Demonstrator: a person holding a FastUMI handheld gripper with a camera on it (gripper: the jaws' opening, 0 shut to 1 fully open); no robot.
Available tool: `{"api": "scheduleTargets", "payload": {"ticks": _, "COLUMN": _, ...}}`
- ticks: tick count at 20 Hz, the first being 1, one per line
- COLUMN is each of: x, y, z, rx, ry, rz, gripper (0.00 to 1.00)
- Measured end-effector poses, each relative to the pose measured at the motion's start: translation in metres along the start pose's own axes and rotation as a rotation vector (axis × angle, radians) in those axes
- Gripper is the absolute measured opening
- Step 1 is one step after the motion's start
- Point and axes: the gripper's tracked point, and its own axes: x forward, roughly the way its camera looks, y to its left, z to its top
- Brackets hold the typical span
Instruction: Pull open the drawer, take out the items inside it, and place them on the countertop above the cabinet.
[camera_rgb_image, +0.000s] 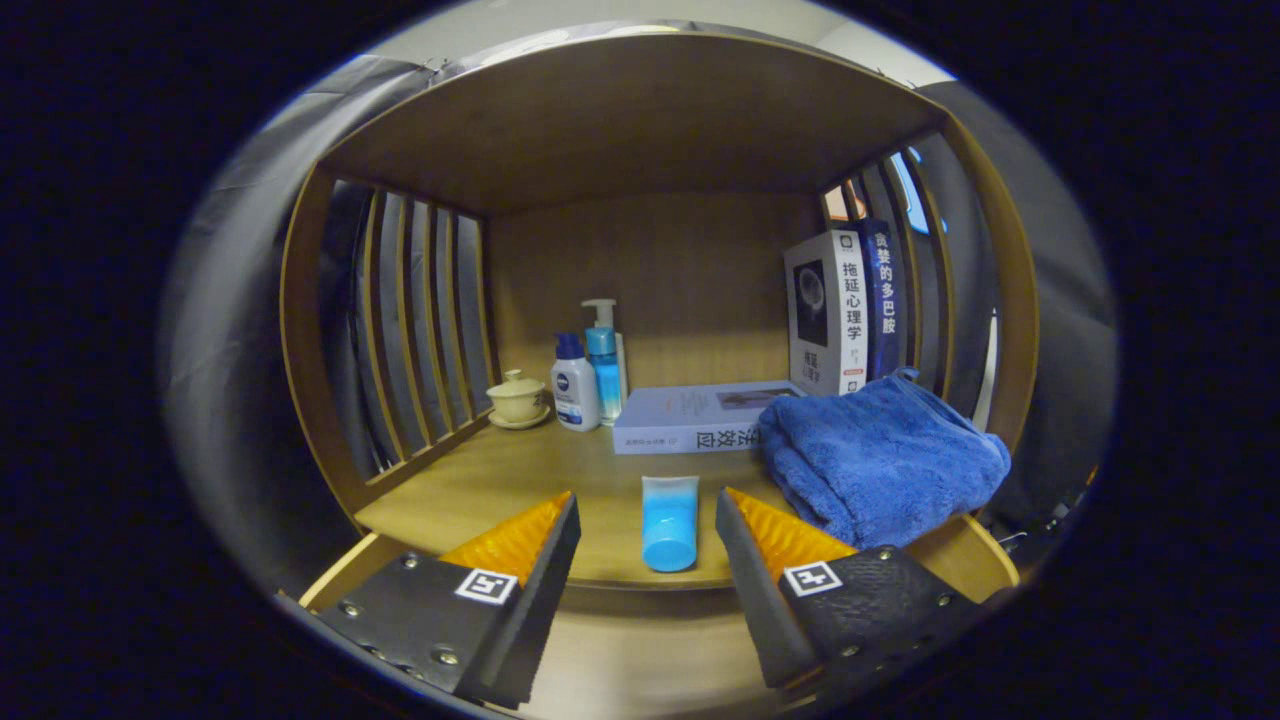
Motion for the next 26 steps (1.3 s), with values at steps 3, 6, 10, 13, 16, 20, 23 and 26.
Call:
{"api": "scheduleTargets", "payload": {"ticks": 3, "x": -0.0001, "y": 0.0019, "z": -0.0012, "rx": -0.012, "ry": 0.003, "rz": 0.002, "gripper": 0.82}}
{"api": "scheduleTargets", "payload": {"ticks": 6, "x": 0.0003, "y": 0.0024, "z": -0.0016, "rx": -0.021, "ry": 0.004, "rz": 0.002, "gripper": 0.82}}
{"api": "scheduleTargets", "payload": {"ticks": 10, "x": -0.0005, "y": 0.0035, "z": -0.0015, "rx": -0.022, "ry": 0.002, "rz": 0.003, "gripper": 0.82}}
{"api": "scheduleTargets", "payload": {"ticks": 13, "x": -0.0011, "y": 0.0043, "z": -0.0015, "rx": -0.029, "ry": -0.003, "rz": 0.001, "gripper": 0.82}}
{"api": "scheduleTargets", "payload": {"ticks": 16, "x": -0.0004, "y": 0.0049, "z": -0.0020, "rx": -0.029, "ry": 0.001, "rz": 0.006, "gripper": 0.82}}
{"api": "scheduleTargets", "payload": {"ticks": 20, "x": 0.0001, "y": 0.0052, "z": -0.0025, "rx": -0.032, "ry": 0.002, "rz": 0.005, "gripper": 0.82}}
{"api": "scheduleTargets", "payload": {"ticks": 23, "x": 0.0001, "y": 0.0055, "z": -0.0036, "rx": -0.033, "ry": 0.005, "rz": 0.006, "gripper": 0.82}}
{"api": "scheduleTargets", "payload": {"ticks": 26, "x": 0.0003, "y": 0.0053, "z": -0.0039, "rx": -0.034, "ry": 0.007, "rz": 0.006, "gripper": 0.82}}
